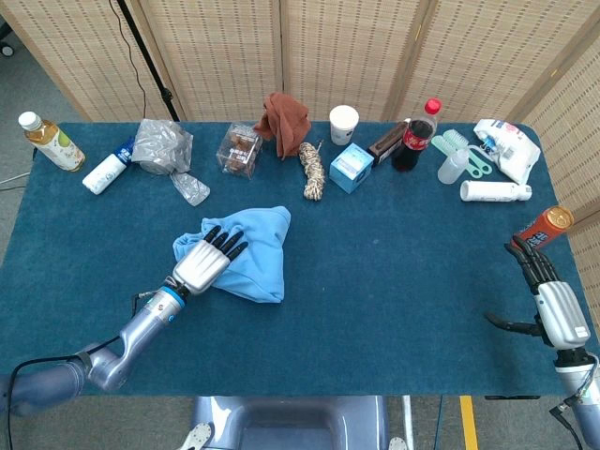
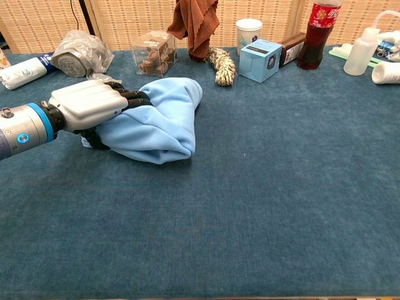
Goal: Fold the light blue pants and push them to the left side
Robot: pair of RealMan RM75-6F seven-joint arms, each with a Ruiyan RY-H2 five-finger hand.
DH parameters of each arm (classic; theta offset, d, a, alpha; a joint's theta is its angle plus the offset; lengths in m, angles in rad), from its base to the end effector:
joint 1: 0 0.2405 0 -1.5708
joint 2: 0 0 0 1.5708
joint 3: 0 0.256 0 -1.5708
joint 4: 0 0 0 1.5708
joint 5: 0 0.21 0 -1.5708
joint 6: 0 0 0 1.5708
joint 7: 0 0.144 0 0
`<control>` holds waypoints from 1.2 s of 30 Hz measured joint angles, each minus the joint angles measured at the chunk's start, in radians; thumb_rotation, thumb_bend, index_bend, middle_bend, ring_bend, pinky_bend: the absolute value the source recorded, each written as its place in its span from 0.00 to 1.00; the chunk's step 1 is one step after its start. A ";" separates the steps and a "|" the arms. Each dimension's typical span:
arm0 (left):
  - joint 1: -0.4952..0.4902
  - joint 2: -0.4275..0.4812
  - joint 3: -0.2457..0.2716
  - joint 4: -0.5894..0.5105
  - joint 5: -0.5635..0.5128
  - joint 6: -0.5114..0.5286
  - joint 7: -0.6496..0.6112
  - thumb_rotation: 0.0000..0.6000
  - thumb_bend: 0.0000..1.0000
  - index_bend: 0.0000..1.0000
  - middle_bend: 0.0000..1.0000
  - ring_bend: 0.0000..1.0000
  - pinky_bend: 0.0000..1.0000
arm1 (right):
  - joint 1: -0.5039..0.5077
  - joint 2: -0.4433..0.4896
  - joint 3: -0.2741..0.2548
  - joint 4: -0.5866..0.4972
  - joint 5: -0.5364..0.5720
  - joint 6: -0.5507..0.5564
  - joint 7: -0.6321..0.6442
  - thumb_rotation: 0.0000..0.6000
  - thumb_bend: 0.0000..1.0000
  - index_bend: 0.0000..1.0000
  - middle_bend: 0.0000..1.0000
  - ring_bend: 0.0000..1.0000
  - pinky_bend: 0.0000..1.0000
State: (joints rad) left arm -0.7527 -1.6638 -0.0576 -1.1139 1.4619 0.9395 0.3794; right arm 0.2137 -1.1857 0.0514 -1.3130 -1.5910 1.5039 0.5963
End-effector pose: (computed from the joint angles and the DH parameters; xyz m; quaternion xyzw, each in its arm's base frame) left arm -0.1827 0.3496 -0.0474 -0.8431 -0.1609 -0.2889 0.4240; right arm -0.3227 -0.2280 0.1662 0.5648 -0.4358 0.5339 0.4539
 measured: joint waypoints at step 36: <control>0.067 0.117 0.048 0.139 0.188 0.333 -0.280 1.00 1.00 0.78 0.65 0.72 0.73 | -0.005 0.010 0.004 -0.029 -0.016 0.007 0.011 1.00 0.00 0.00 0.00 0.00 0.06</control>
State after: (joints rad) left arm -0.6857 -1.5468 -0.0097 -0.9747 1.6503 1.2723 0.0991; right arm 0.2085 -1.1753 0.0558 -1.3422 -1.6070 1.5109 0.6075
